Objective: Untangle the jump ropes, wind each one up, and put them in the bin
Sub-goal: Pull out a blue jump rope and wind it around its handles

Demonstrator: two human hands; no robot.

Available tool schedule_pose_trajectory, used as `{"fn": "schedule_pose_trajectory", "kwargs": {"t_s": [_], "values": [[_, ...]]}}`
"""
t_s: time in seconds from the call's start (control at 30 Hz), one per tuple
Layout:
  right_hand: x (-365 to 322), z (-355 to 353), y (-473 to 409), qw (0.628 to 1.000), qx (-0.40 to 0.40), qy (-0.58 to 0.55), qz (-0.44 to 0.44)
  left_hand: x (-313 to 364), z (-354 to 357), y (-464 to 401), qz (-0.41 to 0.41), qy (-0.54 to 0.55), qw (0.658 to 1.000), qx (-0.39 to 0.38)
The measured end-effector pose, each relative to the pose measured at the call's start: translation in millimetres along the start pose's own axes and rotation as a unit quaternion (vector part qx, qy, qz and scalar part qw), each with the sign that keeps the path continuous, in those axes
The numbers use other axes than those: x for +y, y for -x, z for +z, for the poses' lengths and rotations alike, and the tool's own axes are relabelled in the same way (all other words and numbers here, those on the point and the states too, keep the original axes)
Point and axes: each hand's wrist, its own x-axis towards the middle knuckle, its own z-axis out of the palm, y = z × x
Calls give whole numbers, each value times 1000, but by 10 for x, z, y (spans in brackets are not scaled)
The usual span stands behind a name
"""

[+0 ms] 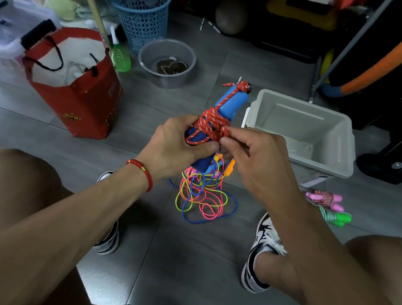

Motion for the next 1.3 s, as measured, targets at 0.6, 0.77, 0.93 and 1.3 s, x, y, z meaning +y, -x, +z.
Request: {"fn": "schedule_pose_trajectory", "kwargs": {"t_s": [0.6,0.77,0.93,1.3], "values": [[-16,148,-31,985,148,65,-67,77,51,140,-16,144,989,-28],[-26,164,-60,991,113,35,-65,75,17,149,-5,147,989,-14],[2,100,-116,996,85,7,-40,35,35,153,5,128,992,-2],[14,178,-170,995,86,36,-46,75,24,124,-34,153,987,23]]}}
